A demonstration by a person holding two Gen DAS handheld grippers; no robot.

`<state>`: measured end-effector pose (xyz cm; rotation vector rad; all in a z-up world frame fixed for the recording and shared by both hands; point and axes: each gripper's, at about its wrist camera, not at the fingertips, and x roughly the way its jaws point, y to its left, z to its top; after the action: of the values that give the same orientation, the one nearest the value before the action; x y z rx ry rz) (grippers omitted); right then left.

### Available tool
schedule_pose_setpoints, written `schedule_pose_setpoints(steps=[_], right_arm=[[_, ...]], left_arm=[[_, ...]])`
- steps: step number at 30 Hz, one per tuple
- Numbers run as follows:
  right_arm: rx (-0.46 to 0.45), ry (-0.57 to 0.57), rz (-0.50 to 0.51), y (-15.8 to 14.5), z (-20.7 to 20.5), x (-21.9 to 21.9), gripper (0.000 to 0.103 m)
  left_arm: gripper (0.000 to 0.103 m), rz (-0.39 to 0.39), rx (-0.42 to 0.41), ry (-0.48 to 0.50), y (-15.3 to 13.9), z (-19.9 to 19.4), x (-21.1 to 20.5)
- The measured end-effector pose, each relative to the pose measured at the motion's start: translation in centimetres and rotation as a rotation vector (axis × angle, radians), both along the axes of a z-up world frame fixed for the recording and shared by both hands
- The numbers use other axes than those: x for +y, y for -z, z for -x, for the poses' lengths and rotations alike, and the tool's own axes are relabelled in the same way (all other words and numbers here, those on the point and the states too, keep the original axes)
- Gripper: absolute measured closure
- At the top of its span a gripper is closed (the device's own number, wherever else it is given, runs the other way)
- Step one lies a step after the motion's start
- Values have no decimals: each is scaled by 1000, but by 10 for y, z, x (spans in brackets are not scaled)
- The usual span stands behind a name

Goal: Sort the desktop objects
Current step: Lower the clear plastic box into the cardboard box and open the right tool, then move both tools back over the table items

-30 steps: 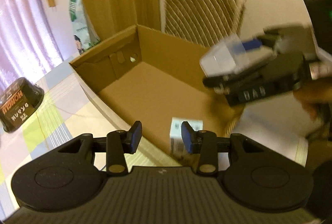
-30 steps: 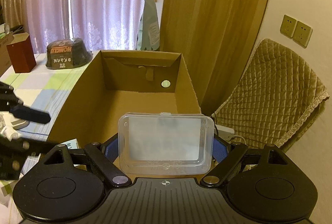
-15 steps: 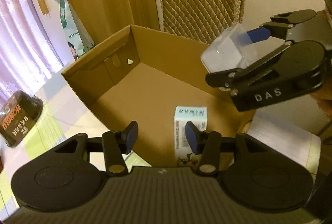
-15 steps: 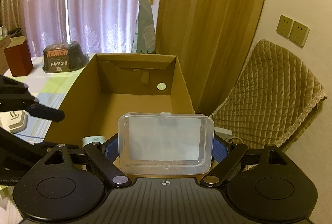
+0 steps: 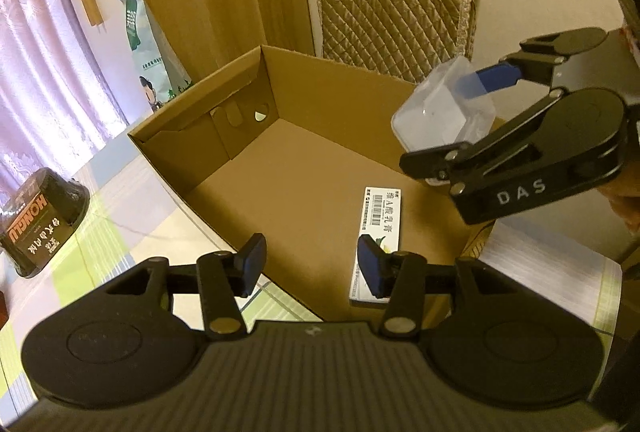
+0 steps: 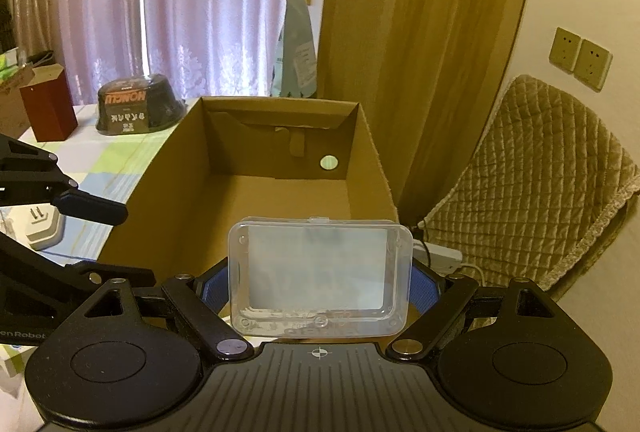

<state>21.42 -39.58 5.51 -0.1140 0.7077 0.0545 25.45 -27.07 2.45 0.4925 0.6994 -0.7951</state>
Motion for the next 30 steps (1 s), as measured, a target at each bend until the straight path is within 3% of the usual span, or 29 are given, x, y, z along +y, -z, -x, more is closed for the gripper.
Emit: schedule_pose_setpoints(steps=[5, 7, 30], right_arm=[[-8, 7, -16, 1, -2, 0, 17], [-17, 23, -29, 0, -2, -2, 0], [-52, 19, -33, -20, 19, 7, 0]], left_arm=[[57, 9, -1, -2, -3, 0, 3], [57, 8, 3, -3, -2, 0, 3], [55, 33, 18, -43, -10, 15, 24]])
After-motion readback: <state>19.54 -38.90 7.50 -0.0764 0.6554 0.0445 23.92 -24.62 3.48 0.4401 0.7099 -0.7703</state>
